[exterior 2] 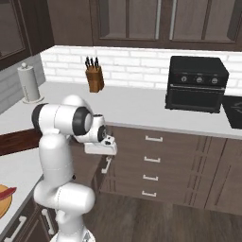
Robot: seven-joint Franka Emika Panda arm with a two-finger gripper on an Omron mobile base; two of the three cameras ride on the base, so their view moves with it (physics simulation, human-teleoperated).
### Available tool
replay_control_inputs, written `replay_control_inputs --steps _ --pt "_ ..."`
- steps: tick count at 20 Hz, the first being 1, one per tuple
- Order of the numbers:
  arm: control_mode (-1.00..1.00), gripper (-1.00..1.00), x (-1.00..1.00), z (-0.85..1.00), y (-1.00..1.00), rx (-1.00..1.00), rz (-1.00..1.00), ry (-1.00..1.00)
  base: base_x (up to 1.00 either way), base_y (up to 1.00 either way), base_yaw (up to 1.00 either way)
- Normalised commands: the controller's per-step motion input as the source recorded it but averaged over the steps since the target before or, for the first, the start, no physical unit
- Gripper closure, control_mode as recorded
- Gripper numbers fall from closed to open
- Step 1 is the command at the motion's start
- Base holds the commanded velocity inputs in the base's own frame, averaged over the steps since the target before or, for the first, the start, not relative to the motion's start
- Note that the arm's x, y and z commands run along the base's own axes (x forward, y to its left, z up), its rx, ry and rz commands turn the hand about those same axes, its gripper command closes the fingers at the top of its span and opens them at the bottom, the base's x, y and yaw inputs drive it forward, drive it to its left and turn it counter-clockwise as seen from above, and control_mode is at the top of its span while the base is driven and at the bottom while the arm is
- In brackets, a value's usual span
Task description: Pick up the knife from the drawer and place it on the cutting board. Then place the meat from the plate to the cutting board.
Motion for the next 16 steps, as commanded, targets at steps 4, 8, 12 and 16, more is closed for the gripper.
replay_control_inputs --steps 4,8,12,16 --pt "-1.00 -1.00 -0.19 0.00 -0.98 0.00 -0.04 0.00 0.00 0.00 0.00" --pt "-1.00 -1.00 -0.20 0.00 -1.00 -0.04 -0.09 0.02 0.00 0.00 0.00" --pt "-1.00 -1.00 -0.21 0.00 -1.00 -0.06 -0.13 0.03 0.00 0.00 0.00" --pt "-1.00 -1.00 -0.15 0.02 -1.00 -0.07 -0.15 0.04 0.00 0.00 0.00"
